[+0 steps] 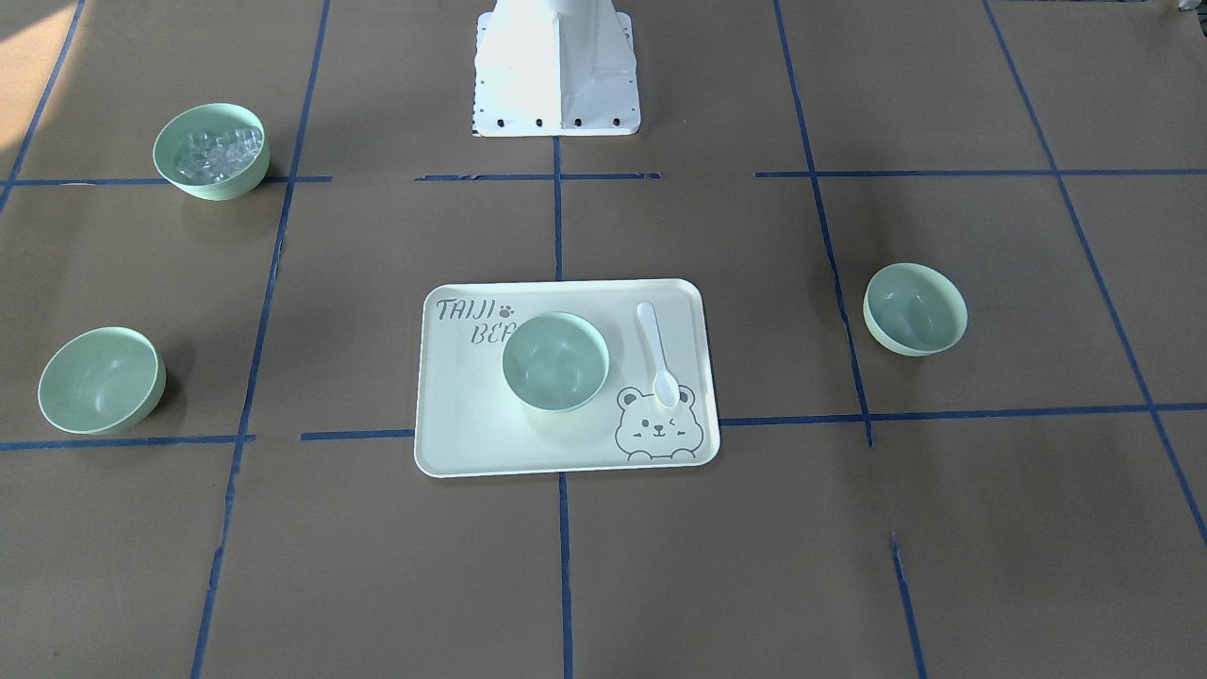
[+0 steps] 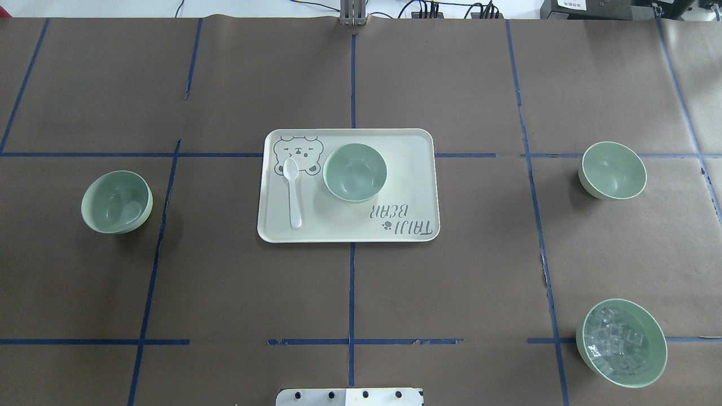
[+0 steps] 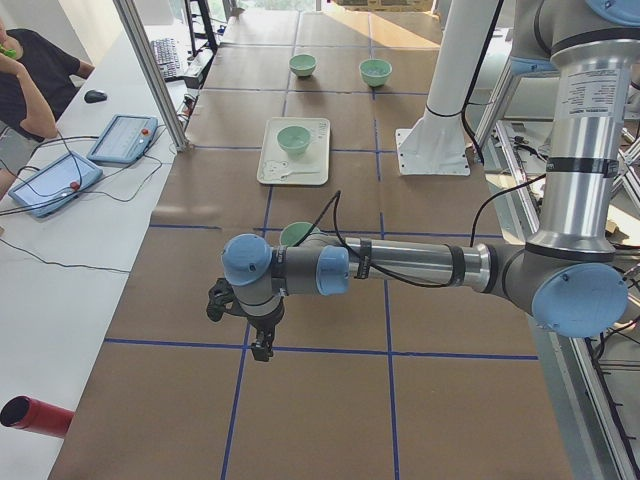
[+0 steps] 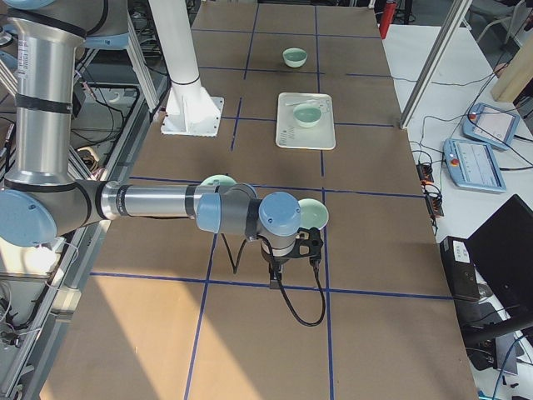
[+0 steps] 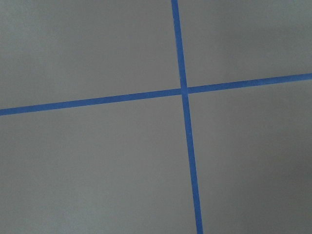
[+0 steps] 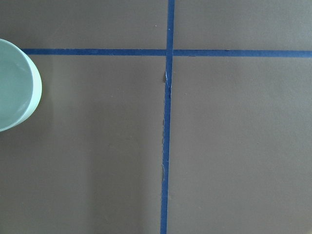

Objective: Stack green bowls together

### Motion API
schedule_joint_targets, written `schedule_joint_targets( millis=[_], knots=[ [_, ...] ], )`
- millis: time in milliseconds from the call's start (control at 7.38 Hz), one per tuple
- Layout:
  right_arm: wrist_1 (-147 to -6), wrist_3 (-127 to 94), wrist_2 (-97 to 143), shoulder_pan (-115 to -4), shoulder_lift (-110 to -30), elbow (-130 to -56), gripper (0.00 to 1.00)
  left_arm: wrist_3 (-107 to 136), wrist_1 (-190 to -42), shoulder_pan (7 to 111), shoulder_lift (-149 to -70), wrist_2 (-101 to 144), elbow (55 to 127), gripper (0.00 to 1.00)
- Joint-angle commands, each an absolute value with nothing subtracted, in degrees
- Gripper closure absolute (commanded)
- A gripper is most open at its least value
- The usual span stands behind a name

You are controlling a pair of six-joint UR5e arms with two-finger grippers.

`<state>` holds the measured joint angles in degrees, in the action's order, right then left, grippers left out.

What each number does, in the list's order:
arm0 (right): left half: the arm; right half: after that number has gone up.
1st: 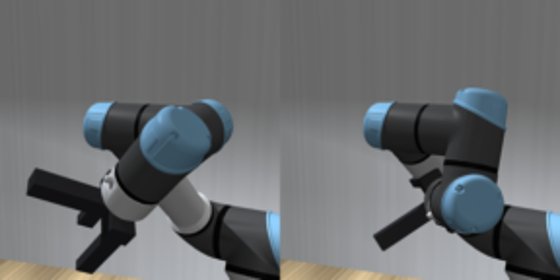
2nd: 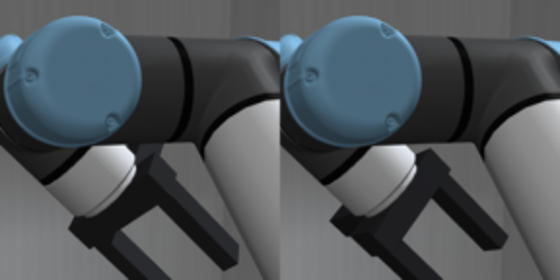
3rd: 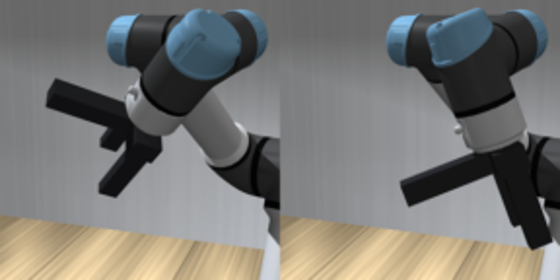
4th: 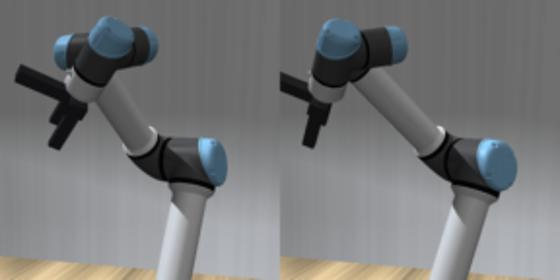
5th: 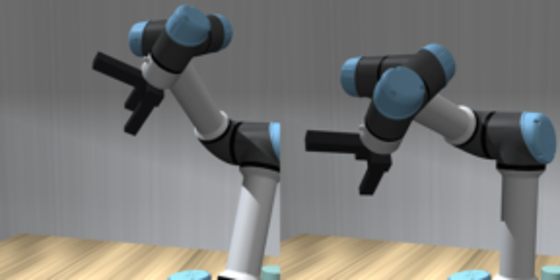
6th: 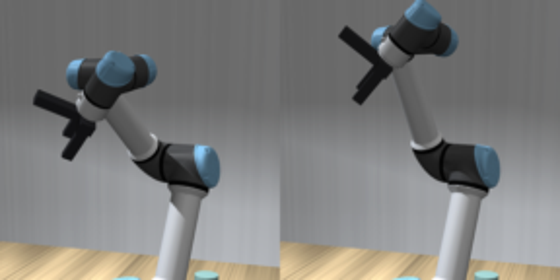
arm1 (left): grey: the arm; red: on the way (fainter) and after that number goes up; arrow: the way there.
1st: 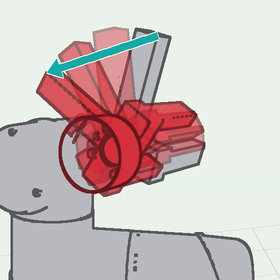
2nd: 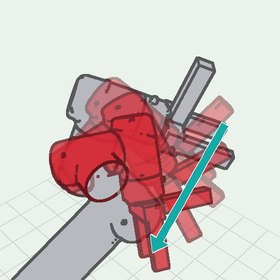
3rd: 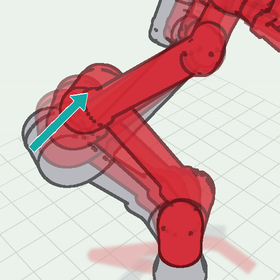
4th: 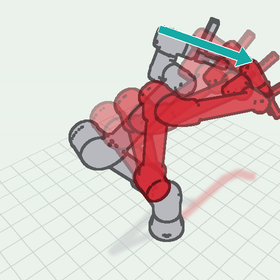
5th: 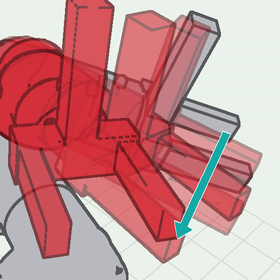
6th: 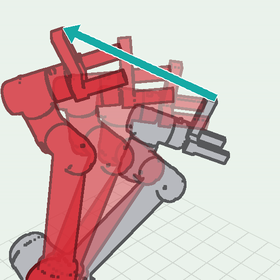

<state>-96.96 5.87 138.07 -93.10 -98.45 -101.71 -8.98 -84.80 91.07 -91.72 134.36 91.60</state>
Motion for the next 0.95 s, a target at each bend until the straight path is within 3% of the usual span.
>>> schedule_joint_targets(
  millis=[0,814],
  knots=[
    [-96.9,5.7,138.1,-93.0,-98.0,-101.9,0.00,-8.7,-85.0,91.1,-91.9,134.5,92.2,0.00],
    [-97.1,5.4,138.5,-93.0,-93.4,-103.9,0.00,9.8,-99.3,86.2,-93.0,134.9,96.1,0.00]
  ],
)
